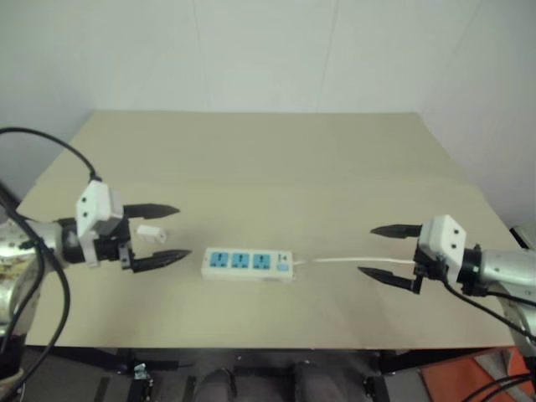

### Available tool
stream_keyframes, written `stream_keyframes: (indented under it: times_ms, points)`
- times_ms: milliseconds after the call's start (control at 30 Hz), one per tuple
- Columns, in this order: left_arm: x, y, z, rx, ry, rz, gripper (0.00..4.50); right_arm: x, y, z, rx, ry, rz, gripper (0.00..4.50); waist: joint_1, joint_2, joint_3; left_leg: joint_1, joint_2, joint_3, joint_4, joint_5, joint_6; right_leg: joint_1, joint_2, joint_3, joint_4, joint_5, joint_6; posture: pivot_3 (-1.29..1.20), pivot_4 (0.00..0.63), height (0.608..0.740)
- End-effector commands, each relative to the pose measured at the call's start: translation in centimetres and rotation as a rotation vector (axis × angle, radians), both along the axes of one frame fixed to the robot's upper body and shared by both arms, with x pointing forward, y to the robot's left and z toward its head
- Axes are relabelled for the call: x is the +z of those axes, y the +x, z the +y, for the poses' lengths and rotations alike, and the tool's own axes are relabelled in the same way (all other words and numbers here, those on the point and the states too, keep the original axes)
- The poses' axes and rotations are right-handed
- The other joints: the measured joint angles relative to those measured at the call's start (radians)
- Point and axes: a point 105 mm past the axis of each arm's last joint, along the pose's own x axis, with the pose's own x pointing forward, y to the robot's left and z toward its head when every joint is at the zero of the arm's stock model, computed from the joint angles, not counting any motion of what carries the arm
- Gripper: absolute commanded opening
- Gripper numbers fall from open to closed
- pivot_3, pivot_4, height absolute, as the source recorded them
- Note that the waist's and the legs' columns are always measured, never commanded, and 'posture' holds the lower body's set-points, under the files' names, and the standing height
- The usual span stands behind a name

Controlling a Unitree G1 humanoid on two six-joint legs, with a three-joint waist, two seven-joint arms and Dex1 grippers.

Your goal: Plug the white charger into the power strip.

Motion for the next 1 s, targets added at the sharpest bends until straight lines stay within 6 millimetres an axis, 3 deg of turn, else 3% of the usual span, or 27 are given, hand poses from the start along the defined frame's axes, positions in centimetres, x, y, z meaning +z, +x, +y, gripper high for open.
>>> stream_keyframes:
  times_ms: [33, 267, 367, 667, 1000]
  points:
    - [1.0, -0.2, 0.5, 0.011, 0.013, -0.043, 4.50, 1.3, -0.1, 0.3, 0.023, 0.006, -0.061, 4.45, 0.000, 0.000, 0.000, 0.000, 0.000, 0.000, 0.000, 0.000, 0.000, 0.000, 0.000, 0.000, 0.000, 0.000, 0.000, 0.00, 0.150, 0.740]
    - [1.0, -0.2, 0.5, 0.009, 0.011, -0.042, 4.50, 1.0, -0.1, 0.8, 0.034, 0.026, -0.053, 4.45, 0.000, 0.000, 0.000, 0.000, 0.000, 0.000, 0.000, 0.000, 0.000, 0.000, 0.000, 0.000, 0.000, 0.000, 0.000, 0.00, 0.150, 0.740]
    - [1.1, -0.2, 0.5, 0.006, 0.012, -0.043, 4.50, 0.0, 0.2, 3.1, 0.091, 0.097, -0.026, 4.45, -0.005, -0.001, -0.001, 0.000, 0.000, 0.000, 0.000, 0.000, 0.000, 0.000, 0.000, 0.000, 0.000, 0.000, 0.000, 0.00, 0.150, 0.740]
    - [1.6, 0.3, 0.2, -0.019, 0.022, -0.056, 4.50, -2.9, 3.4, 11.3, 0.255, 0.253, 0.027, 4.45, -0.023, -0.002, -0.001, 0.000, 0.000, 0.000, 0.000, 0.000, 0.000, 0.000, 0.001, 0.000, 0.000, 0.001, 0.001, 0.00, 0.150, 0.740]
    - [1.9, -0.5, 0.7, 0.002, 0.039, -0.053, 4.50, -5.5, 3.9, 14.7, 0.377, 0.264, 0.107, 4.45, -0.022, -0.002, -0.001, -0.001, 0.000, 0.000, 0.000, 0.000, 0.000, 0.000, 0.000, 0.000, -0.001, 0.002, 0.001, 0.00, 0.150, 0.740]
